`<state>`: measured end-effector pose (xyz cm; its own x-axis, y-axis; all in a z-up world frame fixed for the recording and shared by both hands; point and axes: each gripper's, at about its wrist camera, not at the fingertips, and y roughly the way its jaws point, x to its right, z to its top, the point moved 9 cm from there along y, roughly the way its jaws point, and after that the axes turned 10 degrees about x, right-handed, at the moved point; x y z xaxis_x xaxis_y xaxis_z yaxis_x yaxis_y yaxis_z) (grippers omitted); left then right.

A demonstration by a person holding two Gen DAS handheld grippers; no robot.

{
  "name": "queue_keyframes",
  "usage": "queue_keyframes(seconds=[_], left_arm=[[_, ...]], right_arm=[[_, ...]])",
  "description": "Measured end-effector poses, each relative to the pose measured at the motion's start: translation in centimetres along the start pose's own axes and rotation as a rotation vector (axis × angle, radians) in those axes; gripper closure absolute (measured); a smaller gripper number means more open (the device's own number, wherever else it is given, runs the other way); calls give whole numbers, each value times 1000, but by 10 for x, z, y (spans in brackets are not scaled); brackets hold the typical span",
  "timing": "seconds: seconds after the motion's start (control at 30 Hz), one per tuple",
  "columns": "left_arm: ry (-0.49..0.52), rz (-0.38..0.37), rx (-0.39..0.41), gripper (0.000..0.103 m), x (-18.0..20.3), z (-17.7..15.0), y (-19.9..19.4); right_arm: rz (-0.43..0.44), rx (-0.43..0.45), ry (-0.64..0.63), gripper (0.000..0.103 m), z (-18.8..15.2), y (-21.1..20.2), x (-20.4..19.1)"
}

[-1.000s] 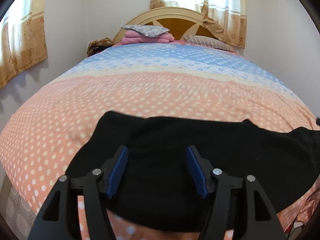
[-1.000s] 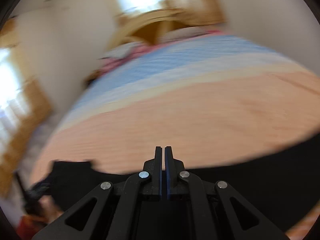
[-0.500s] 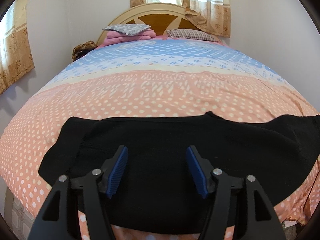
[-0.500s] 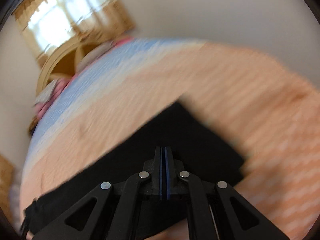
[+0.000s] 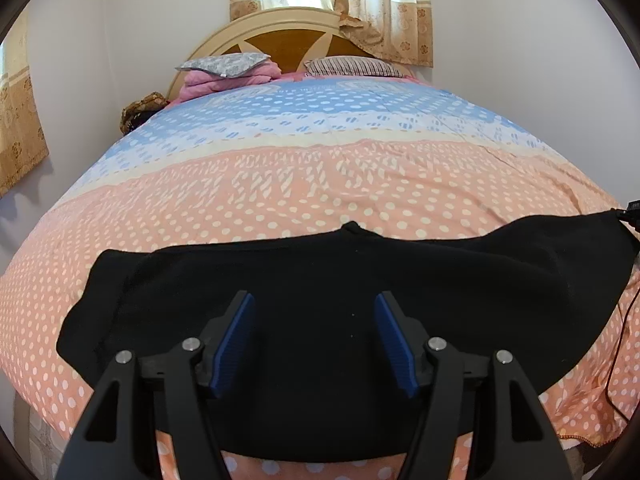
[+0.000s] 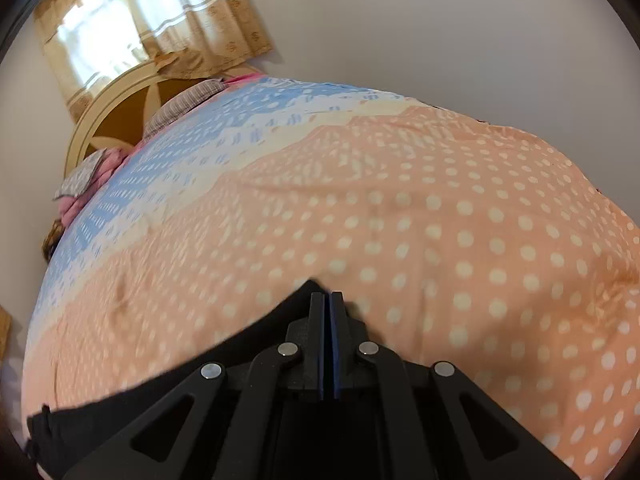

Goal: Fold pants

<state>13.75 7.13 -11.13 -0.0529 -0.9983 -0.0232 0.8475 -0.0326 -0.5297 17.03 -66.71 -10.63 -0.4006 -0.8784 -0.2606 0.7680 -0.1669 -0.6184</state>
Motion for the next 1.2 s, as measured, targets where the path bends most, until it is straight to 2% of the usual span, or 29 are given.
queue_keyframes(seconds=[0.1,0.13,0.2,0.33,0.53,0.67,0.83,0.87,0.93,0.97,1.0,1.2], left_arm=[[-9,7,-2,37,-2,-1,1],[-12,7,-3,36,-2,-1,2],[-18,-1,-9,36,0,-2,5],[-25,-32,-16,36,10,-5,9],[-8,-72,-11,36,22,-4,3],[-10,-60,3,33,16,-1,-3],[-16,-37,-31,32,11,-6,4],[-8,-29,-42,31,11,-8,5],[4,-18,-62,29,12,-10,9],[10,-12,-73,28,13,-11,10],[15,-9,-82,28,13,-12,11],[30,28,-108,24,8,-15,15]], right_arm=[[42,-7,99,100,10,-15,5],[97,22,165,100,15,-28,10],[138,52,215,100,17,-45,21],[136,-5,204,100,-2,-65,35],[124,-112,191,100,-43,-56,32],[136,-94,222,98,-49,-48,30],[166,-77,276,98,-53,-55,33],[171,-73,281,95,-53,-57,33],[179,-57,280,73,-52,-61,35],[181,-47,279,49,-49,-61,35],[182,-36,277,34,-48,-61,35],[101,-21,198,31,-45,-55,27]])
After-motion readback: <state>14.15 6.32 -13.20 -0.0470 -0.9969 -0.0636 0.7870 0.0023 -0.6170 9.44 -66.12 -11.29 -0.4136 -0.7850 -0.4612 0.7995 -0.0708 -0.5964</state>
